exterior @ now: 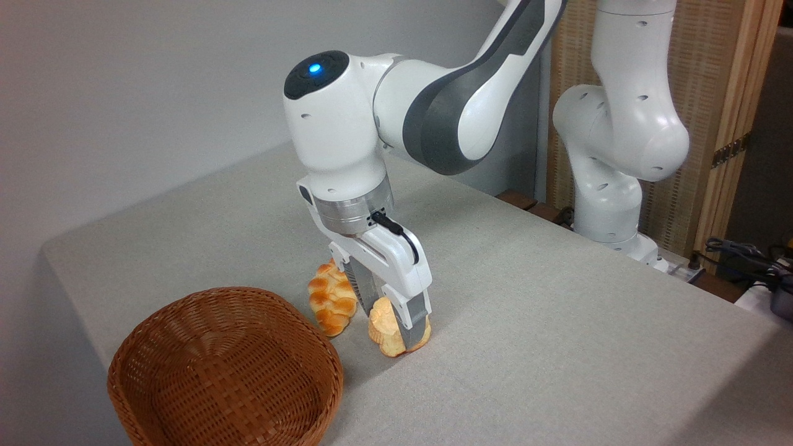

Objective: Put bread into the basket
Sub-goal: 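Close the gripper on the round glazed bun, then lift the bun and carry it over the wicker basket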

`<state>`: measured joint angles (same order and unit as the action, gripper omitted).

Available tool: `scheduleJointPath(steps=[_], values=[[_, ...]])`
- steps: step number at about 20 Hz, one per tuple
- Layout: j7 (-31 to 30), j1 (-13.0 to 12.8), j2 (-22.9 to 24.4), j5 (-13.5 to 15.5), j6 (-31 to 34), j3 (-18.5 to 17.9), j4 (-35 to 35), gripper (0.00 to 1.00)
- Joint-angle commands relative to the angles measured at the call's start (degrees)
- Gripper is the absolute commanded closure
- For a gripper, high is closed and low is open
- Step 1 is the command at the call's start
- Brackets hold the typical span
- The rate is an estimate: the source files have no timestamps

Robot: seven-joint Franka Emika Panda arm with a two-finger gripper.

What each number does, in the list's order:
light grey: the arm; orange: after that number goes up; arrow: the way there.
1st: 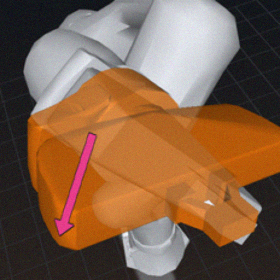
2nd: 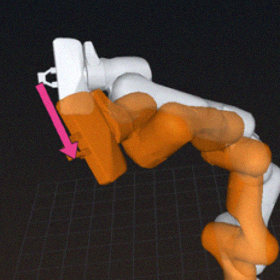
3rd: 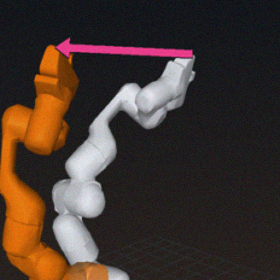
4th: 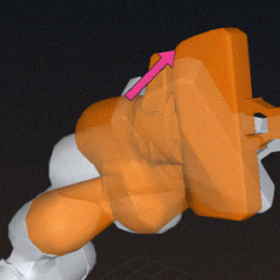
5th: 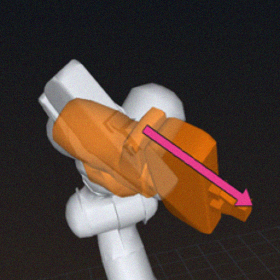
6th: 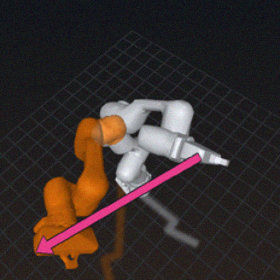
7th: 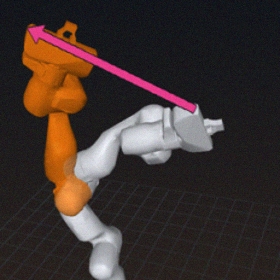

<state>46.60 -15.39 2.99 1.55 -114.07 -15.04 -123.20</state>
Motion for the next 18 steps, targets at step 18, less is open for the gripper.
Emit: scheduleJointPath(steps=[18], values=[[1.3,-0.25,1.67,1.68,-1.6,0.19,2.78,0.63]])
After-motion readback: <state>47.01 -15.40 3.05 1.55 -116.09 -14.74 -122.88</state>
